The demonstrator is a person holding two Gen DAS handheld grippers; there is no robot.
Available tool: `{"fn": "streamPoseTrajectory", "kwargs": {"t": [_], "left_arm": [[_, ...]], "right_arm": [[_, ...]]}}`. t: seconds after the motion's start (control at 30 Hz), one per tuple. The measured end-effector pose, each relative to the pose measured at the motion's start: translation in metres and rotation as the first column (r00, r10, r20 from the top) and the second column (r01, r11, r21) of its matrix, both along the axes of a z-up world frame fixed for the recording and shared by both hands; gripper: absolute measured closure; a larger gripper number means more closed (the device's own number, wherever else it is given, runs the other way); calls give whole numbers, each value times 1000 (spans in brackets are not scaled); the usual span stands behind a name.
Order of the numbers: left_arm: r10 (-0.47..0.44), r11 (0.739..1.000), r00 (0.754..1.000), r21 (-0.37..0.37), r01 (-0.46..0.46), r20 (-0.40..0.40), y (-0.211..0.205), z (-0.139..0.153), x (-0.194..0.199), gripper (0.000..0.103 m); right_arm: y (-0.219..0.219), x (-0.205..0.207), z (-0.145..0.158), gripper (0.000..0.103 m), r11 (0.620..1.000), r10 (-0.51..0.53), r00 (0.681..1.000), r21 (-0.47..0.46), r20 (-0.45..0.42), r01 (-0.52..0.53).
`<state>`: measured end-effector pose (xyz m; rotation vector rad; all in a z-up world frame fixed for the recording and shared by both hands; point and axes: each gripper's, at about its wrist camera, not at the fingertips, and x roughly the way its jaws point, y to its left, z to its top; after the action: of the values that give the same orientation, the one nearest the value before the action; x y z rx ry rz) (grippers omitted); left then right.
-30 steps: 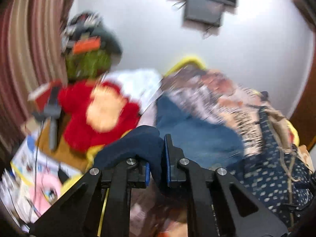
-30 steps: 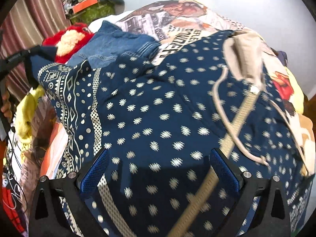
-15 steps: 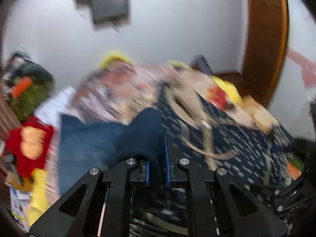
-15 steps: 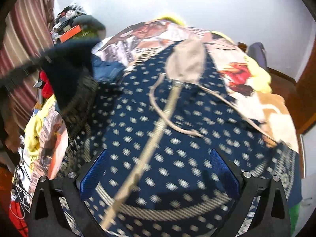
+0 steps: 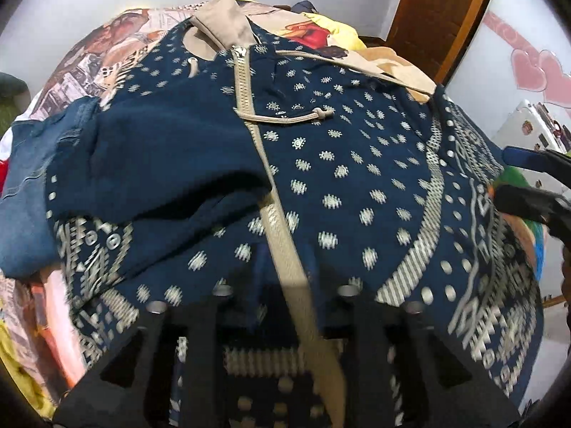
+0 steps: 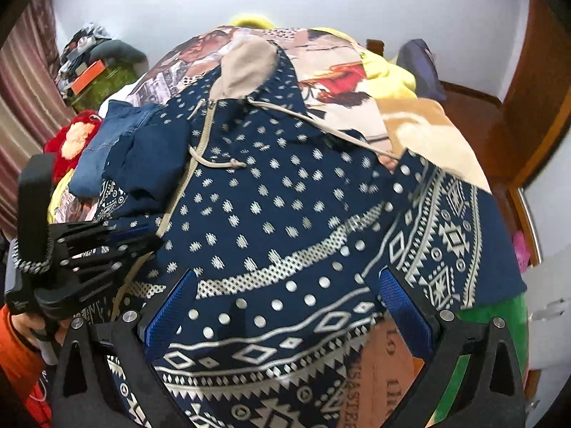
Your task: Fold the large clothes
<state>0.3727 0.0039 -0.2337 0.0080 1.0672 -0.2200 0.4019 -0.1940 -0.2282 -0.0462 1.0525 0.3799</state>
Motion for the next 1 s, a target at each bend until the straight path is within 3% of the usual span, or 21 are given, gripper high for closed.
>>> {"fn": "streamPoseTrajectory", "kwargs": {"t": [0.1,0.23,0.33,0.4,0.5,0.6,0.7,0.73,0.83,0.93,1.0], "left_arm": [[59,998,997,-28,-57,53,23,18,-14,45],[190,980,976,-79,-182,106,78,42,-17,37],[270,956,959,-141,-257,83,113,39,-5,37],[320,921,947,-242,-306,18,145,26,5,37],[369,847,925,-376,-375,-90,177,-3,23,37],[401,782,900,-449,-433,-169,195,-31,37,37],[418,748,887,-481,-458,-194,200,-46,48,37],[422,747,888,-484,-456,-185,200,-46,50,37],[430,778,892,-446,-443,-138,195,-36,54,38],[433,829,898,-356,-432,-82,183,-27,61,54],[437,861,898,-262,-436,-58,177,-26,69,95]], "right_arm": [[-3,-2,1,2,1000,-10,1000,13,6,10],[1,-1,5,2,1000,-10,1000,24,30,10],[11,5,6,2,999,-4,999,35,38,3],[18,10,5,2,999,-2,999,36,37,0],[26,17,0,2,999,-1,1000,39,30,-1],[32,23,-6,2,999,1,1000,43,19,-2],[35,27,-11,2,999,1,1000,34,13,-1],[36,29,-13,2,1000,1,1000,28,12,-1],[35,32,-19,2,1000,-1,1000,0,11,1],[32,33,-23,2,1000,-5,1000,-11,3,5],[28,32,-23,2,1000,-11,1000,-7,-1,11]]}}
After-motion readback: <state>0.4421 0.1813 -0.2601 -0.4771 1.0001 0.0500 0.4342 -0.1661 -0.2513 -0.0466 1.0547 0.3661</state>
